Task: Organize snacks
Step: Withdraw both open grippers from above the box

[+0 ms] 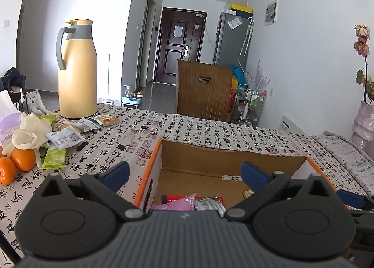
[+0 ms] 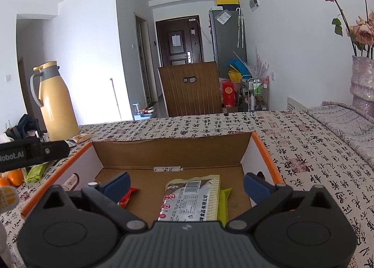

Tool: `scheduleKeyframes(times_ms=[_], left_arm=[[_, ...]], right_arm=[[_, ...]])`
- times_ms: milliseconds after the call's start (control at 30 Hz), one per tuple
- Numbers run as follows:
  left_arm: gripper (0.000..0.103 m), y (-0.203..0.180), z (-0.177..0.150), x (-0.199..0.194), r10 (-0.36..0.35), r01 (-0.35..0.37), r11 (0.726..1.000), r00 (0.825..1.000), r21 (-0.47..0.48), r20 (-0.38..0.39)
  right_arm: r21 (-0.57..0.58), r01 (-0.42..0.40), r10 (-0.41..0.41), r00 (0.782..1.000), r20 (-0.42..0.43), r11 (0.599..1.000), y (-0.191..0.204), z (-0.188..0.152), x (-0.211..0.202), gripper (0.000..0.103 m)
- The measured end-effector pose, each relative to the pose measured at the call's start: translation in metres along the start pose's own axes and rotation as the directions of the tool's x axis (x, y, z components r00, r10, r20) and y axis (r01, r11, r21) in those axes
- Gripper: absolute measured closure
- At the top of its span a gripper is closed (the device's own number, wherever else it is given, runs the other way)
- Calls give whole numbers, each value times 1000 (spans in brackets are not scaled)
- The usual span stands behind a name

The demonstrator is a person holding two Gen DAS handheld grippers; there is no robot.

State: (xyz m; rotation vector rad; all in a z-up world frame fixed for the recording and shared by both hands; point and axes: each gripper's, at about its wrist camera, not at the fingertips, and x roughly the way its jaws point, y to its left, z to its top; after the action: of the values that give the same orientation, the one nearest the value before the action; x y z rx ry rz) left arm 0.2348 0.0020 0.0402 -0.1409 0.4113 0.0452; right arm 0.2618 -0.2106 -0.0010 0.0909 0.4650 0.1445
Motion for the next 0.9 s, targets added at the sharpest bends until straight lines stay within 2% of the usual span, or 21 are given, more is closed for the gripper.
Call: scheduleKeyframes(times_ms=[467,900], left_arm=[[0,-8,13,-24,-10,9,1000,999,13,34],[0,-5,11,-75,-20,18,1000,998,20,60]], right_arm=[[-30,14,-13,999,42,999,4,14,-25,0],[-45,21,-18,997,69,999,5,5,-78,0]])
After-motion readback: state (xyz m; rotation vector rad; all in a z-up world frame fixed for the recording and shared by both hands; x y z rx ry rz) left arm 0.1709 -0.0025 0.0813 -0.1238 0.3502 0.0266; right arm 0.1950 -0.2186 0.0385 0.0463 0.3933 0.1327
